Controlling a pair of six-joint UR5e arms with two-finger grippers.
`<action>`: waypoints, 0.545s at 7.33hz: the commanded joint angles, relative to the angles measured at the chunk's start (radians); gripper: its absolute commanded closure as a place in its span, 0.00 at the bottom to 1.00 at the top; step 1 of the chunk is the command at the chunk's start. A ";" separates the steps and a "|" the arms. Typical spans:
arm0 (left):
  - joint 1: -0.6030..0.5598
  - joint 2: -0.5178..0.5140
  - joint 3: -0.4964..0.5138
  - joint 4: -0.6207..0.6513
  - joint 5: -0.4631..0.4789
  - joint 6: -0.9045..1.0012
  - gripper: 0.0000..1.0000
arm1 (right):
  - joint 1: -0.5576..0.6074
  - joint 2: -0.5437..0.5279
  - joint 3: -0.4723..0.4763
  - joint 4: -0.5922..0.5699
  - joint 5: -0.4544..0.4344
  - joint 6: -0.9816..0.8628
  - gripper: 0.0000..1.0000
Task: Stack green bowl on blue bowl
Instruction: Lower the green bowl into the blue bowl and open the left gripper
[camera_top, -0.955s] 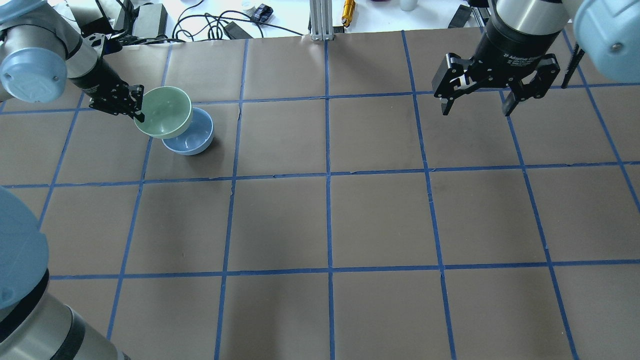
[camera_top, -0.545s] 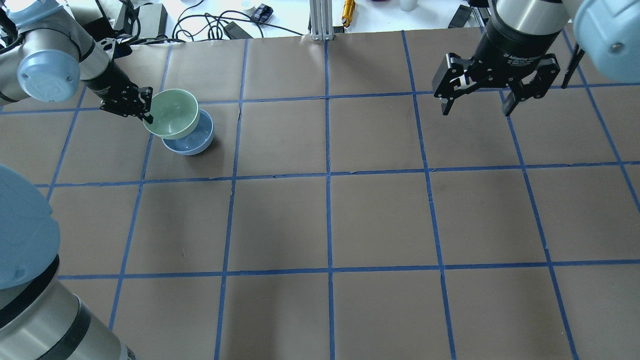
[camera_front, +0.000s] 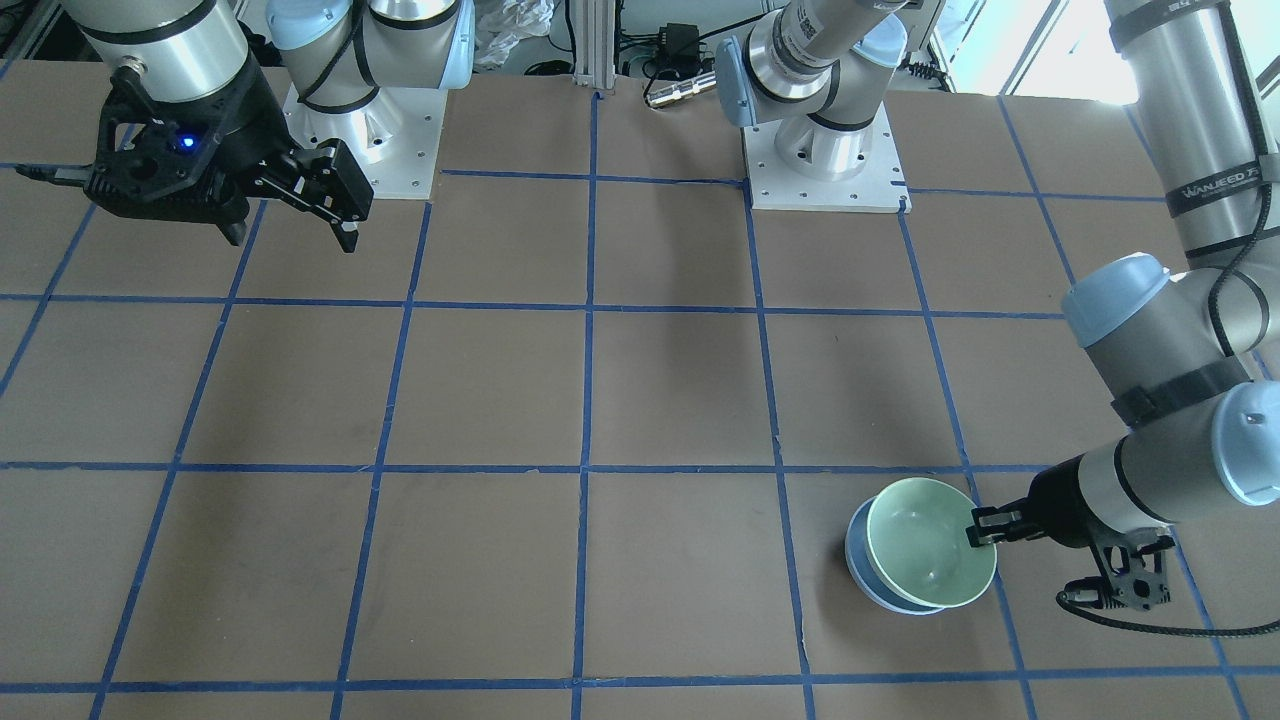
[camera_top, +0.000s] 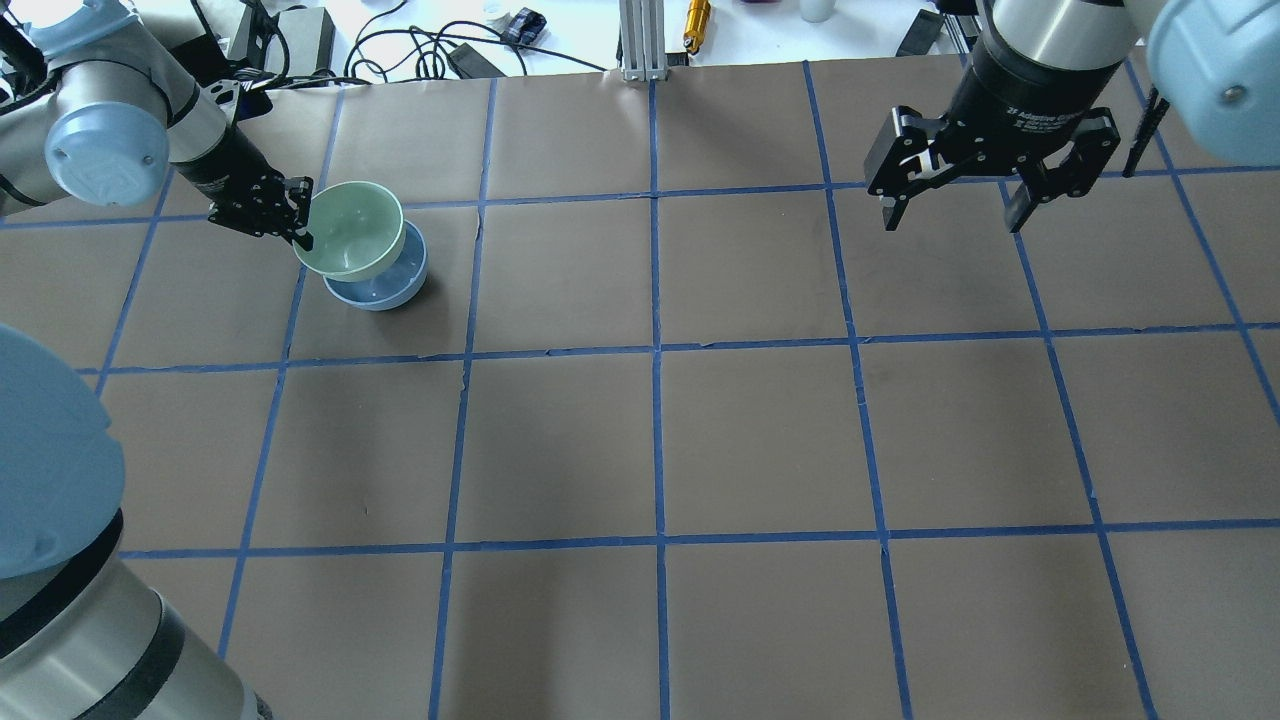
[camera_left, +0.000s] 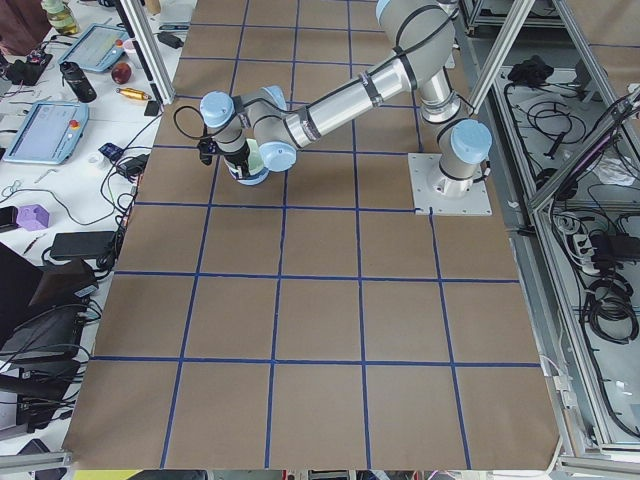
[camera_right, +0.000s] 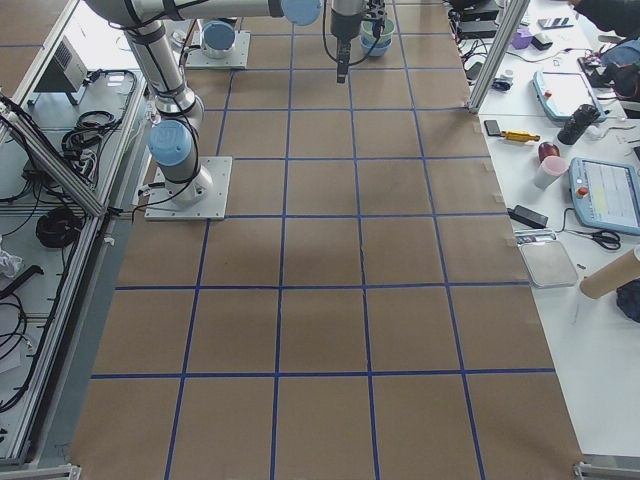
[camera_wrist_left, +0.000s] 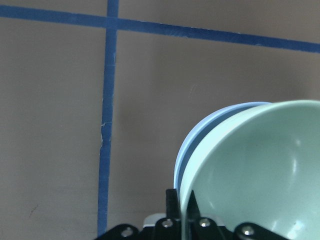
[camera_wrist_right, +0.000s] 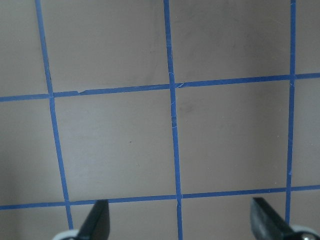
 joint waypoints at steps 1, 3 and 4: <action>0.000 0.002 -0.009 0.002 -0.002 0.011 0.84 | 0.000 0.000 0.000 0.000 0.000 0.000 0.00; 0.000 0.000 -0.009 0.004 -0.004 0.014 0.30 | 0.000 0.000 0.000 0.000 0.000 0.000 0.00; 0.000 0.002 -0.009 0.004 -0.005 0.017 0.28 | 0.000 0.000 0.000 0.000 0.000 0.000 0.00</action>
